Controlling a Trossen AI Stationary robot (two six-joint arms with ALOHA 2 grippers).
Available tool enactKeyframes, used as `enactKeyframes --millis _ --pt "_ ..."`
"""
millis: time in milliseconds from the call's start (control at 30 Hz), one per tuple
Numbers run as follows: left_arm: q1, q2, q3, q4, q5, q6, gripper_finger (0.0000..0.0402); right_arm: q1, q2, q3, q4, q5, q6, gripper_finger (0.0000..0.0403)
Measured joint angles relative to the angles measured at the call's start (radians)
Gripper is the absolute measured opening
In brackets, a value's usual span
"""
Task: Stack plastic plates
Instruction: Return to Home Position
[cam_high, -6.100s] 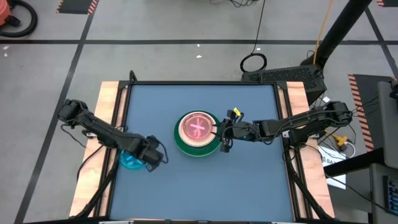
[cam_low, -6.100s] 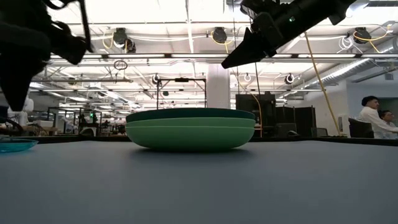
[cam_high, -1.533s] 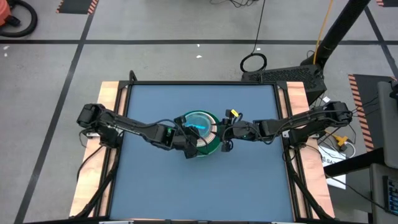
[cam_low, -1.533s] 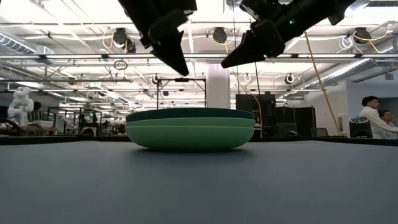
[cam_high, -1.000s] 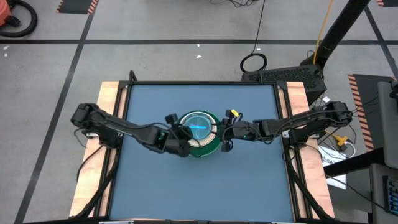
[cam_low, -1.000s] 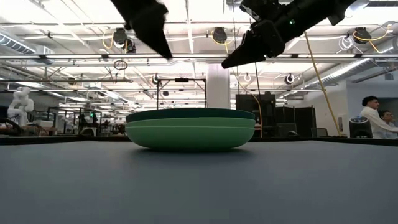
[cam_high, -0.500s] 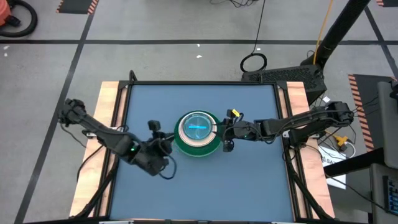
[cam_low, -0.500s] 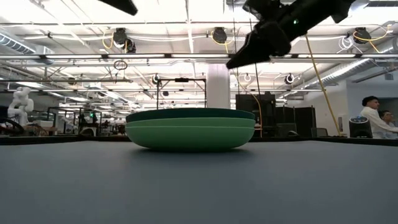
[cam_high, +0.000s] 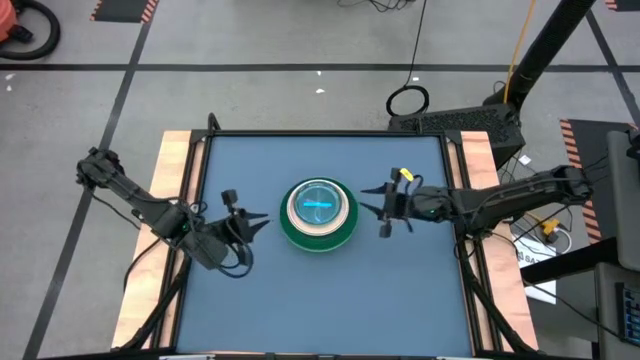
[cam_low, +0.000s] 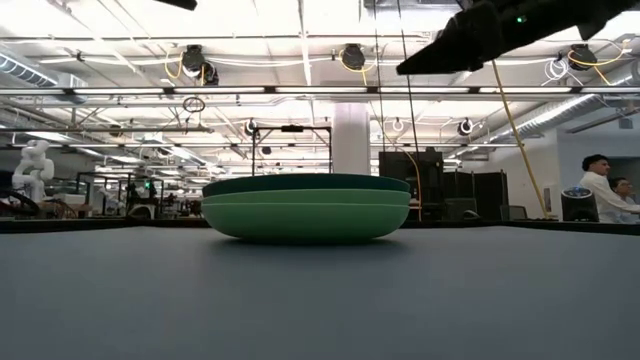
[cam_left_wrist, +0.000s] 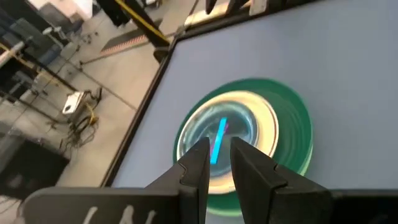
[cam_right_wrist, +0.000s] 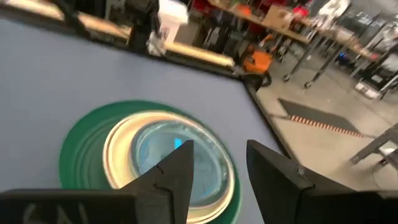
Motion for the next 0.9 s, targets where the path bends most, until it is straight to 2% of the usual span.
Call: enactKeyframes --millis 100,267,367,667,900 --pt "0.026 -0.019 -0.048 0.142 0.028 0.097 0.0072 -0.013 -0.058 -0.046 0.033 0.000 -0.002 0.0139" --pt "0.100 -0.024 -0.080 0.270 0.204 0.244 0.0072 -0.030 -0.120 -0.081 0.041 -0.007 -0.001 0.0139" --pt "0.154 -0.023 -0.089 0.292 0.311 0.297 0.0072 -0.039 -0.149 -0.099 0.038 -0.054 0.000 0.0139" --pt "0.289 -0.024 -0.145 0.321 0.476 0.309 0.0072 -0.064 -0.206 -0.146 0.048 -0.078 0.012 0.0139" --pt "0.352 -0.024 -0.231 0.431 0.587 0.317 0.0072 -0.086 -0.257 -0.195 0.063 -0.079 0.027 0.0139"
